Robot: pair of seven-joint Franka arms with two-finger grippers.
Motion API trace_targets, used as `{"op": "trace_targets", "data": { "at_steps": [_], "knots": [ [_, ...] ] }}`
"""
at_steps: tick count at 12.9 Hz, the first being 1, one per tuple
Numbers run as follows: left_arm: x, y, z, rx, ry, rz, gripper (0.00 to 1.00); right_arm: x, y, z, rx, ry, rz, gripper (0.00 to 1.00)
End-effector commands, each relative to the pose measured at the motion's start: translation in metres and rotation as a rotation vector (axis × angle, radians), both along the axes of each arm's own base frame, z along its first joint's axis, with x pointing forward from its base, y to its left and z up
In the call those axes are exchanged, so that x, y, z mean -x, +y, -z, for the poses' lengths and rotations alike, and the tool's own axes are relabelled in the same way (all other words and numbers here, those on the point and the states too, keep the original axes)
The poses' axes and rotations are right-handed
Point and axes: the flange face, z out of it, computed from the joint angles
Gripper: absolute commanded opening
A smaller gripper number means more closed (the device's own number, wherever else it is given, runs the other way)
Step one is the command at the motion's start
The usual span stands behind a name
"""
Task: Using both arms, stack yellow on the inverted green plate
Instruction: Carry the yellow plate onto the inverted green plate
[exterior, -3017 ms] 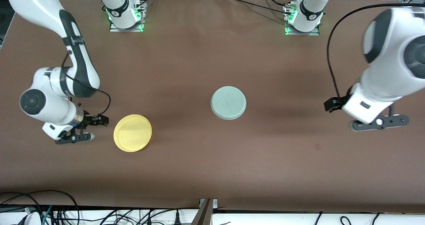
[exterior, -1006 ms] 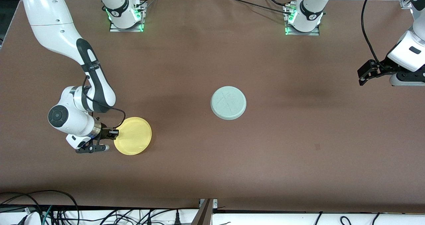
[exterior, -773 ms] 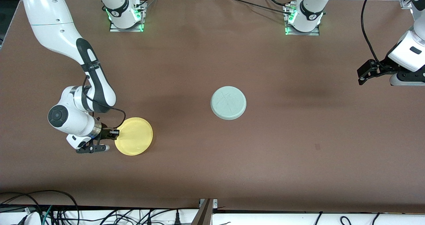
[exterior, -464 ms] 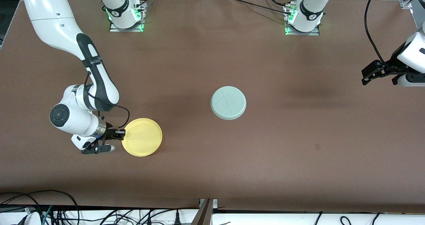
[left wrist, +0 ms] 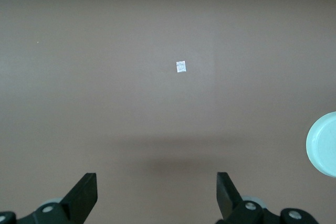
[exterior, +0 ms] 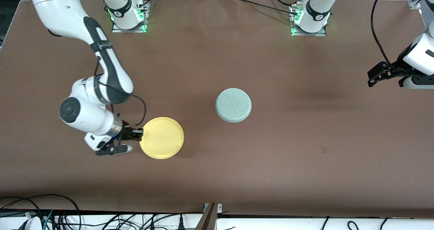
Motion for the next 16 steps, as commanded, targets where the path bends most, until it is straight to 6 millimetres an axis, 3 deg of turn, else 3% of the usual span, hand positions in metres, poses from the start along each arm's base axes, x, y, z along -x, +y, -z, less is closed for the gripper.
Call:
{"op": "trace_targets", "data": {
  "at_steps": [1, 4, 7, 11, 16],
  "knots": [
    [0.003, 0.004, -0.003, 0.020, 0.004, 0.049, 1.00, 0.031, 0.067, -0.001, -0.056, 0.075, 0.074, 0.00],
    [0.003, 0.007, -0.003, 0.018, 0.005, 0.067, 1.00, 0.075, 0.150, 0.000, -0.055, 0.116, 0.111, 0.00],
    [0.003, 0.007, -0.004, 0.018, 0.005, 0.069, 1.00, 0.127, 0.196, 0.012, -0.071, 0.093, 0.137, 0.00],
    [0.004, 0.005, -0.003, 0.008, 0.007, 0.073, 1.00, 0.186, 0.232, 0.038, -0.107, 0.085, 0.153, 0.00],
    [0.004, 0.004, -0.003, 0.008, 0.007, 0.073, 1.00, 0.207, 0.248, 0.047, -0.115, 0.073, 0.150, 0.00]
  ]
}}
